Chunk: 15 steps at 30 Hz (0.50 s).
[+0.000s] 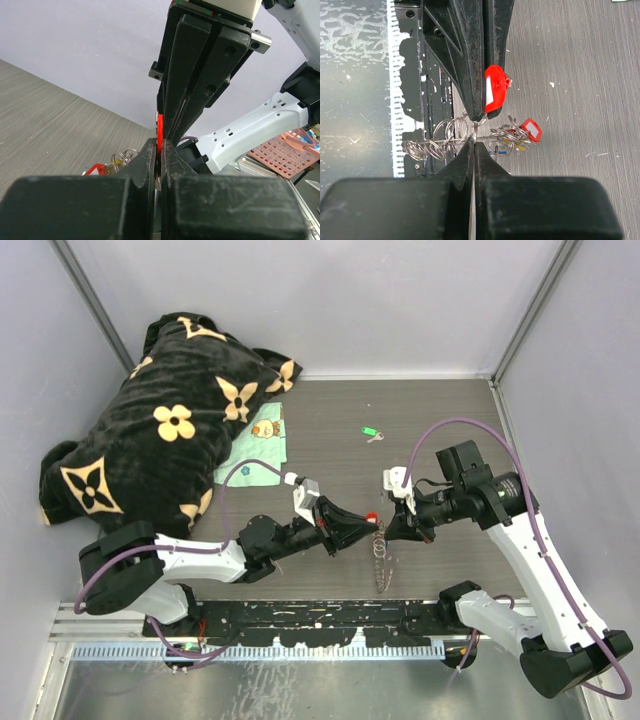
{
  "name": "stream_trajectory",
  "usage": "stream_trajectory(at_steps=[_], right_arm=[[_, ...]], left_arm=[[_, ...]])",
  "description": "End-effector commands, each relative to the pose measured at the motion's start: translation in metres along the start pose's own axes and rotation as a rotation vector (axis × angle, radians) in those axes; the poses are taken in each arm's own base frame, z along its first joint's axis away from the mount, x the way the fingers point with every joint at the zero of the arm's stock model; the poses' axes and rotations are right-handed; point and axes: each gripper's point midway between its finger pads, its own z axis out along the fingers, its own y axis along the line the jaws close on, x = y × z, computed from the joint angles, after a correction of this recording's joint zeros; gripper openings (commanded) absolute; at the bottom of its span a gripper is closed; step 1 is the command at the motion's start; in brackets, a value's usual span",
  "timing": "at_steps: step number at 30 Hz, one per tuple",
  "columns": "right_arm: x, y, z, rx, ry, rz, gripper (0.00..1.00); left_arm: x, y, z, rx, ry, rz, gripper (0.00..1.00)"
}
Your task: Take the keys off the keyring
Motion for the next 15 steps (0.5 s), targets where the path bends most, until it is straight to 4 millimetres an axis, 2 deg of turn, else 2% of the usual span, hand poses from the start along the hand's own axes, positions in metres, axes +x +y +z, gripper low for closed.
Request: stream_trajectory(at_steps=[1, 15], right_arm=[[-0.0025, 0.0014, -0.0026, 0.009, 0.000, -0.001, 0.01], [-0.0005, 0.0073, -0.0013, -0.017, 0.003, -0.002, 0.01]], left_arm=[[-0.0320, -0.0194, 0.0021, 0.074, -0.117, 0.027, 0.00], [-0.0297, -0.0238, 0.0036, 0.097, -0.097, 0.019, 0.00]])
